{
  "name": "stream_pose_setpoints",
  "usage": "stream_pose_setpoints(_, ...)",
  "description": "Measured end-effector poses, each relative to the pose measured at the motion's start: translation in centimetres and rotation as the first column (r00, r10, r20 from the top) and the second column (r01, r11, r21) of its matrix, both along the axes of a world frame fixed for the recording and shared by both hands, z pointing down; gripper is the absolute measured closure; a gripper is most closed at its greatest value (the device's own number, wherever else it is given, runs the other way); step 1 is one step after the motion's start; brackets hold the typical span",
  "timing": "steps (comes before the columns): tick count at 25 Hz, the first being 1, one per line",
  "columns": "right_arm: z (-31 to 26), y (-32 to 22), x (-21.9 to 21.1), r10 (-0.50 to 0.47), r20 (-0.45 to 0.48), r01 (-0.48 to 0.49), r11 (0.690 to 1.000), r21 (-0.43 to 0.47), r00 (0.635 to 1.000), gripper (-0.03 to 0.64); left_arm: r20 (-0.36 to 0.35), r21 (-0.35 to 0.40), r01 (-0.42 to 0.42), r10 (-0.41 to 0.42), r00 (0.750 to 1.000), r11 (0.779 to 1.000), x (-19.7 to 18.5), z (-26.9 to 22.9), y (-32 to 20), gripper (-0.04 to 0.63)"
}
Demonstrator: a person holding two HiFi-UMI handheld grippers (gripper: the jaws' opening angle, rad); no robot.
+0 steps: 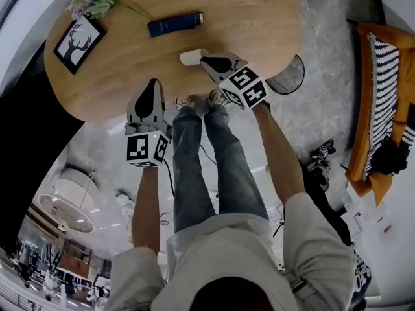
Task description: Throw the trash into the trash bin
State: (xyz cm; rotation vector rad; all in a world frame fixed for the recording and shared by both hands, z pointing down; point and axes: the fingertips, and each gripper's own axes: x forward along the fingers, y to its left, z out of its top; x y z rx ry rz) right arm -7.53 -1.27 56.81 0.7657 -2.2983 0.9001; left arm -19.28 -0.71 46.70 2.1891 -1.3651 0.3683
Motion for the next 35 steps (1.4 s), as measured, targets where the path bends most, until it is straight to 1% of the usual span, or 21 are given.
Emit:
stream_pose_setpoints(3,-0.9,1.3,0.1,0.037,0.005,-0.037,0.999,0.035,0.999,0.586,0.000,0.007,-0.026,0.026,1.000,1.000,1.0,-0.2,0.2,0.577)
stream_pose_setpoints(6,-2.1,2.3,0.9,0.104,0.017,-0.104,0.992,0.070,0.994,0.586,0.006,0.011,-0.051,0.051,0.999,0.999,2.1,-0.4,0.7,0.577)
stream_pose_setpoints(11,-4.0,2.9,3.8,0.229,0.034,-0.232,0.965,0.123,0.973,0.586,0.009,0.017,-0.111,0.111,0.994,0.994,4.8,-0.6,0.8,0.577)
stream_pose_setpoints(14,-4.5,3.0,7.5,0.322,0.031,-0.323,0.935,0.144,0.946,0.586,0.009,0.020,-0.173,0.173,0.985,0.985,7.7,-0.4,0.4,0.577)
stream_pose_setpoints(18,-4.4,4.0,14.2,0.418,0.023,-0.416,0.896,0.153,0.908,0.586,0.008,0.025,-0.248,0.248,0.969,0.968,13.2,0.2,0.4,0.577)
stream_pose_setpoints(20,-4.3,4.9,17.2,0.472,0.010,-0.467,0.870,0.159,0.882,0.586,0.000,0.028,-0.295,0.295,0.956,0.955,15.7,0.4,0.5,0.577)
stream_pose_setpoints(24,-4.5,6.8,22.4,0.590,-0.014,-0.579,0.796,0.174,0.807,0.586,-0.014,0.037,-0.393,0.394,0.919,0.919,19.9,0.4,0.7,0.577)
stream_pose_setpoints(28,-4.8,9.4,27.0,0.670,-0.032,-0.654,0.733,0.185,0.742,0.586,-0.015,0.036,-0.465,0.466,0.885,0.884,24.0,0.4,2.0,0.577)
stream_pose_setpoints(33,-4.8,13.6,32.3,0.770,-0.062,-0.751,0.634,0.187,0.635,0.586,-0.029,0.034,-0.572,0.573,0.819,0.819,29.7,0.6,3.9,0.577)
stream_pose_setpoints(35,-4.8,14.8,33.7,0.796,-0.069,-0.776,0.602,0.189,0.601,0.586,-0.031,0.034,-0.601,0.602,0.798,0.798,31.3,0.7,4.4,0.577)
